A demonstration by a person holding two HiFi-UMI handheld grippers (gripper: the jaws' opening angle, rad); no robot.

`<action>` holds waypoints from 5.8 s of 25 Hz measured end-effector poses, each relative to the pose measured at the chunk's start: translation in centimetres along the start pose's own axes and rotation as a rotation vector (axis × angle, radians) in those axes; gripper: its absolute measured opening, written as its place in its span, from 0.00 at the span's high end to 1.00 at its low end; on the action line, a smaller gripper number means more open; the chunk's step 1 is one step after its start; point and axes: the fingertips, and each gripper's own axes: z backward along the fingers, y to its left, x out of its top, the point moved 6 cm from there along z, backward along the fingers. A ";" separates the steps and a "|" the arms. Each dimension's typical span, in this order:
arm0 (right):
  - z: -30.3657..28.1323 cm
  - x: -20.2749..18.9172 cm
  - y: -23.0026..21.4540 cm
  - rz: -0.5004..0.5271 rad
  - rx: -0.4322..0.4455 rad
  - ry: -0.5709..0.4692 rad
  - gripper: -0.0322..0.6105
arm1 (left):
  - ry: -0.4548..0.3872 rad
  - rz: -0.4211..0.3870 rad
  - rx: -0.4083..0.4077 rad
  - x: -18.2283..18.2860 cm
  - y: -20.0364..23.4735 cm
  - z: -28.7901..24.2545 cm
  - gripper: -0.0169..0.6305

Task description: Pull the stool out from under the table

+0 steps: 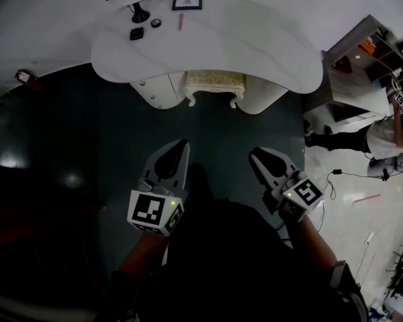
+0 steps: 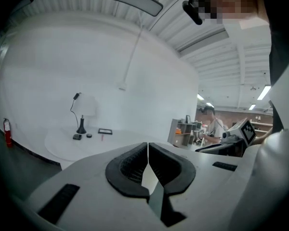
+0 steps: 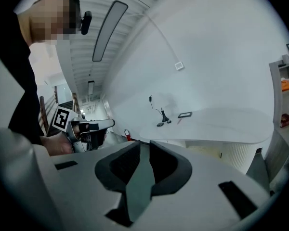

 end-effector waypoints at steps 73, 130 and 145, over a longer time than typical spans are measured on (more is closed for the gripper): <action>-30.8 -42.4 -53.3 0.108 -0.328 -0.033 0.59 | 0.115 -0.060 -0.071 -53.1 32.8 -48.1 0.39; -32.9 -41.9 -59.0 0.081 0.051 0.232 0.58 | 0.112 -0.097 -0.059 -48.4 31.3 -49.9 0.39; -33.4 -41.3 -59.0 0.047 -0.028 0.204 0.58 | 0.083 -0.100 -0.055 -49.2 32.1 -50.4 0.37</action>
